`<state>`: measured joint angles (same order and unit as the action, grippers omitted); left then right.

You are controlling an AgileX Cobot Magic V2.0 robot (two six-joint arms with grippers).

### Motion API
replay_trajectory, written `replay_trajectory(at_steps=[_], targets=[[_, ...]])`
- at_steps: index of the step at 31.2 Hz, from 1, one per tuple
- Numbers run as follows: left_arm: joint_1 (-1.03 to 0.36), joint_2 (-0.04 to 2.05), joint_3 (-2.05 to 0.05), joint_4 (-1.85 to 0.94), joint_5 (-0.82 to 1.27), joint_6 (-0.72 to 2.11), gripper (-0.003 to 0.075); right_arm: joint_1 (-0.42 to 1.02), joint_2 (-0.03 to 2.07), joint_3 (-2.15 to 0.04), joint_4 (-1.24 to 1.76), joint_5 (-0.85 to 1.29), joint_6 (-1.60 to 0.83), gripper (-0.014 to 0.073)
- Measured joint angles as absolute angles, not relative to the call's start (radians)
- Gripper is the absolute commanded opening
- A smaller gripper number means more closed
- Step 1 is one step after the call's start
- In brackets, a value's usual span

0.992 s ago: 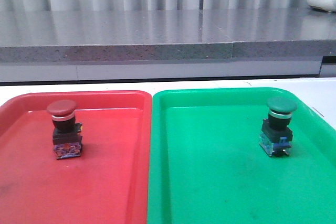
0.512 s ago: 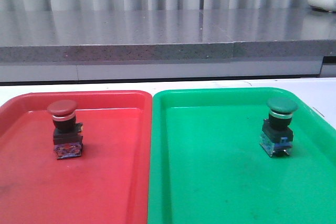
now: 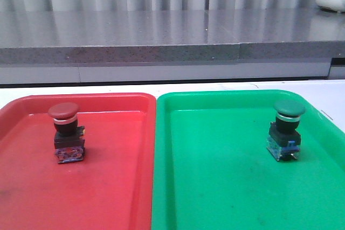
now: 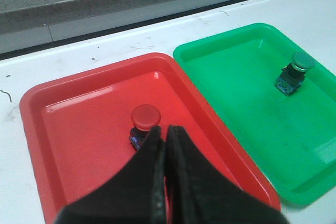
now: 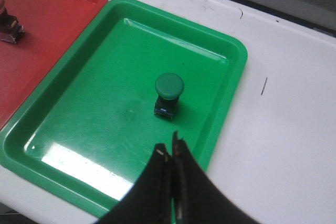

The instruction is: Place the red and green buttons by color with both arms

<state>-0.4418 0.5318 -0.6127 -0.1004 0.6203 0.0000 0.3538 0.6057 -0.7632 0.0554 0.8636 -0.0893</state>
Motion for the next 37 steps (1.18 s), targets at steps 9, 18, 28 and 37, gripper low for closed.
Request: replay_trajectory(at_steps=[9,18,28,37], targets=[[-0.204,0.295,-0.325,-0.085,0.316,0.000,-0.0020,0.354,0.606,-0.763,0.053,0.865,-0.089,-0.0070],[-0.029,0.017,-0.002,-0.085,0.165,0.000,-0.0020,0.354,0.606,-0.763,0.053,0.865,-0.089,-0.0070],[-0.014,-0.005,0.005,-0.085,0.106,0.000,-0.0020,0.354,0.606,-0.763,0.053,0.869,-0.089,-0.0070],[-0.014,-0.005,0.005,-0.085,0.104,0.000,-0.0020,0.354,0.606,-0.763,0.053,0.869,-0.089,-0.0070]])
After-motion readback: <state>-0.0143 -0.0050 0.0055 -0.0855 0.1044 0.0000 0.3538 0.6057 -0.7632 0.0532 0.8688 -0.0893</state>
